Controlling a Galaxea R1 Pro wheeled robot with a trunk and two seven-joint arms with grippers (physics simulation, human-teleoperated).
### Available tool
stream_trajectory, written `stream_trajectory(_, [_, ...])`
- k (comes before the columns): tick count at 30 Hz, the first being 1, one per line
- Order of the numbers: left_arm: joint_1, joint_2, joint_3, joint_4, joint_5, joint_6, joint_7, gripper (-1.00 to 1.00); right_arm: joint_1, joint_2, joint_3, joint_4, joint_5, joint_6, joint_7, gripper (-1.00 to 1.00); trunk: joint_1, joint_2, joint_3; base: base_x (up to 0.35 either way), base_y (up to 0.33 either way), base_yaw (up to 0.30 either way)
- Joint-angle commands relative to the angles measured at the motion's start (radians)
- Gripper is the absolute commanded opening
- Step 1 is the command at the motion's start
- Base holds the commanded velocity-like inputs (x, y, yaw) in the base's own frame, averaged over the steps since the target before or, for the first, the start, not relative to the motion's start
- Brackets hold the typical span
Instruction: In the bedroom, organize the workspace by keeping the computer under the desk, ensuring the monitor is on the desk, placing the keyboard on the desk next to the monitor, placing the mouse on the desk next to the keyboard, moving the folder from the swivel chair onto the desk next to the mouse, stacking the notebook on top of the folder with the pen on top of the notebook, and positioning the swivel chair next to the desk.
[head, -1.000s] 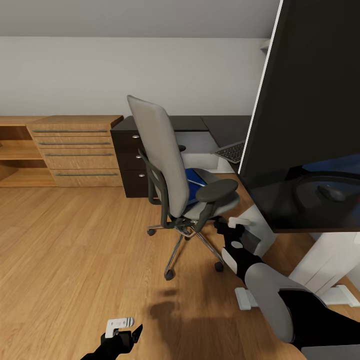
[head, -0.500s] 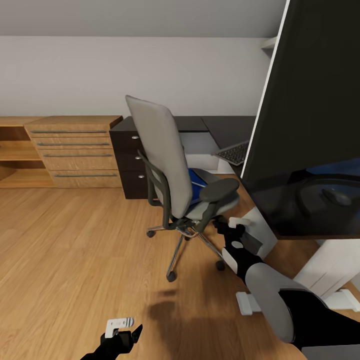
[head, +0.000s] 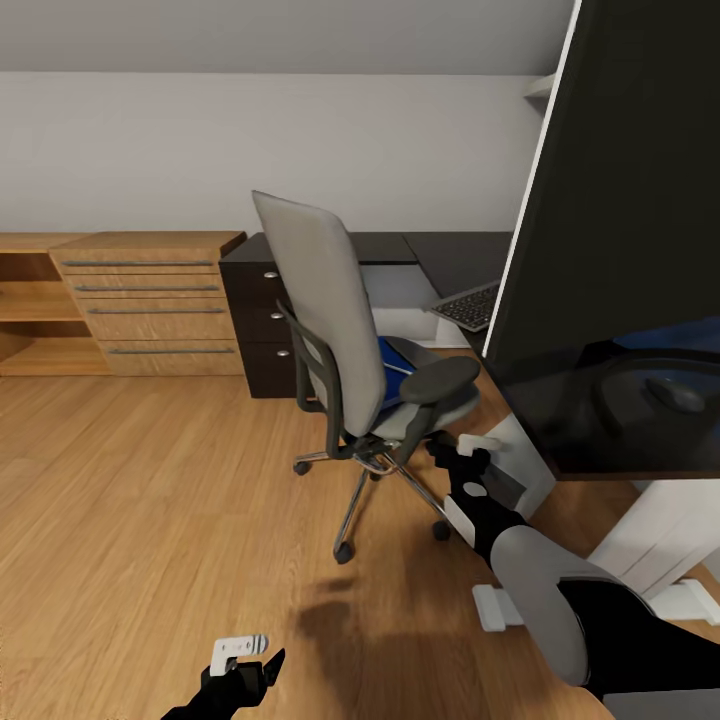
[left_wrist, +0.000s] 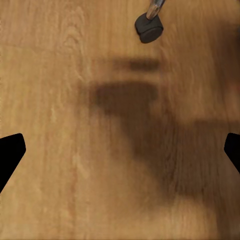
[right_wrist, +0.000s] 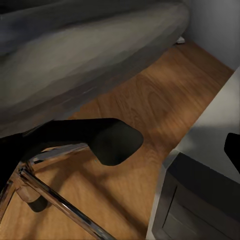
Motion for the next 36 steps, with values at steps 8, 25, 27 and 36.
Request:
stream_trajectory(8, [0.0, 0.0, 0.004, -0.001, 0.007, 0.01, -0.007, 1.0, -0.001, 0.001, -0.006, 0.001, 0.003, -0.004, 0.0, 1.0, 0.0, 0.0, -0.001, 0.0, 0.0, 0.148])
stream_trajectory(25, [-0.001, -0.001, 0.004, -0.001, 0.008, 0.01, -0.007, 1.0, -0.001, 0.0, -0.006, 0.002, 0.002, -0.004, 0.001, 1.0, 0.0, 0.0, -0.001, 0.0, 0.0, 0.229])
stream_trajectory(27, [0.0, -0.001, 0.004, -0.001, 0.008, 0.01, -0.007, 1.0, -0.001, 0.0, -0.006, 0.002, 0.002, -0.004, 0.001, 1.0, 0.0, 0.0, -0.001, 0.0, 0.0, 0.24])
stream_trajectory(36, [0.0, 0.0, 0.004, -0.001, 0.007, 0.01, -0.007, 1.0, -0.001, 0.0, -0.006, 0.002, 0.002, -0.004, 0.001, 1.0, 0.0, 0.0, -0.001, 0.0, 0.0, 0.247])
